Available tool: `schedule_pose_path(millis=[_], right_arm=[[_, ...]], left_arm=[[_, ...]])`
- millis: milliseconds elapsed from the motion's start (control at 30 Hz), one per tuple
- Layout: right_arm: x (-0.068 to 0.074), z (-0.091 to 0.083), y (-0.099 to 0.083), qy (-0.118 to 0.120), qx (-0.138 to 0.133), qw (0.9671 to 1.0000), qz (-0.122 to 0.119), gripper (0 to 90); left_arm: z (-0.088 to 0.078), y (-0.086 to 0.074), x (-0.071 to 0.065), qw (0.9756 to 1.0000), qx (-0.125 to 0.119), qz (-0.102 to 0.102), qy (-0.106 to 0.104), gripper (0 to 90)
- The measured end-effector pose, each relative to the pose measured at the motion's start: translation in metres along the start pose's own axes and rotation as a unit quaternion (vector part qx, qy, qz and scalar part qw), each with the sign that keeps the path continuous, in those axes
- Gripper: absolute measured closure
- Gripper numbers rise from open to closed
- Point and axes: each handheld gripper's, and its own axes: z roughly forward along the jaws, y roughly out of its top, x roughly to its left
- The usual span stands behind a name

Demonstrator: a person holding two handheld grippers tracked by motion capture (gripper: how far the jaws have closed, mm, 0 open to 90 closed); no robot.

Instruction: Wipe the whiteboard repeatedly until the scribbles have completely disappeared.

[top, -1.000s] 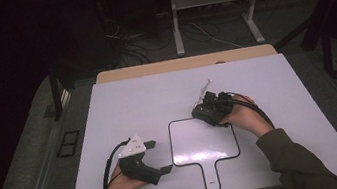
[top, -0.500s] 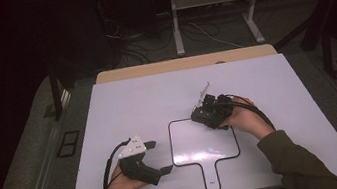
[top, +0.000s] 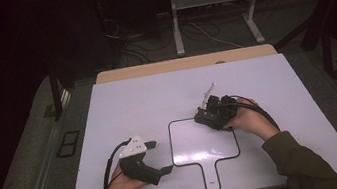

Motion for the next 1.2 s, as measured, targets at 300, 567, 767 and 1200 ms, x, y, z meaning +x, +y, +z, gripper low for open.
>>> schedule_pose_path(millis=[300,567,767,1200], right_arm=[[-0.029,0.001,-0.011,-0.018,0.006,0.9990,0.040,38.9],[-0.014,0.000,-0.007,-0.005,0.007,0.9997,0.023,38.9],[-0.011,0.000,-0.005,-0.008,0.008,0.9998,0.014,38.9],[-0.012,-0.001,-0.006,-0.003,0.009,0.9998,0.018,38.9]], left_arm=[[0.000,0.000,0.001,1.0000,0.002,-0.001,0.000,0.0],[0.000,0.000,0.001,1.0000,0.002,0.002,-0.001,0.0],[0.000,0.000,0.000,1.0000,0.000,0.002,0.000,0.0],[0.000,0.000,0.000,1.0000,0.000,0.002,-0.001,0.0]])
